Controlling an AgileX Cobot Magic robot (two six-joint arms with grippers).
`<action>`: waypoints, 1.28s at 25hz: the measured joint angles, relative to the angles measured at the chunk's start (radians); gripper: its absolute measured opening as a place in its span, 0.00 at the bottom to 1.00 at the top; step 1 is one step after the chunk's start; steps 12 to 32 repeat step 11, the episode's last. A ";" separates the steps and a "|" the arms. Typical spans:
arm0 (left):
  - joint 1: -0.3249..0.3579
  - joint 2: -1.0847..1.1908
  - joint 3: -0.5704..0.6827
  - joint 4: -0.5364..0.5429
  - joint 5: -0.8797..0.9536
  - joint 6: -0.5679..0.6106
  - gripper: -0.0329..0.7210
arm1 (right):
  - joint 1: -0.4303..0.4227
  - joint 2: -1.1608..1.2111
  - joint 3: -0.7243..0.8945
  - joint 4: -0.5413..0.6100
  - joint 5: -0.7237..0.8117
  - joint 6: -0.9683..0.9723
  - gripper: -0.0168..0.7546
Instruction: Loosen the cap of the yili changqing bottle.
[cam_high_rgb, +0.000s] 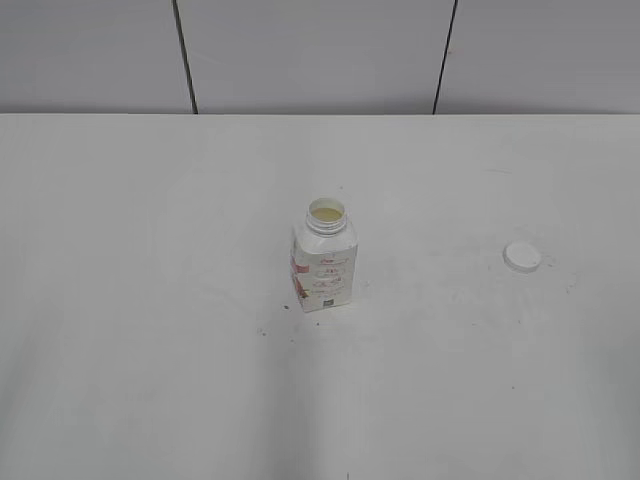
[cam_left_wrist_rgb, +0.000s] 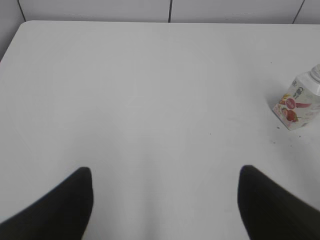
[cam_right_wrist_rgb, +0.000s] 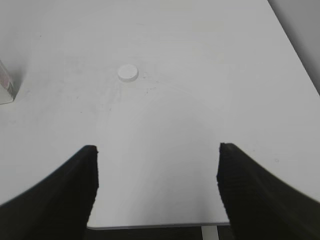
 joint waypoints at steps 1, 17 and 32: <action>0.000 0.000 0.000 0.000 0.000 0.000 0.77 | 0.000 0.000 0.000 0.000 0.000 0.000 0.78; 0.000 0.000 0.000 0.000 0.000 0.000 0.77 | 0.000 0.000 0.000 -0.001 0.000 0.000 0.78; 0.000 0.000 0.000 0.000 0.000 0.000 0.77 | 0.000 0.000 0.000 -0.001 0.000 0.000 0.78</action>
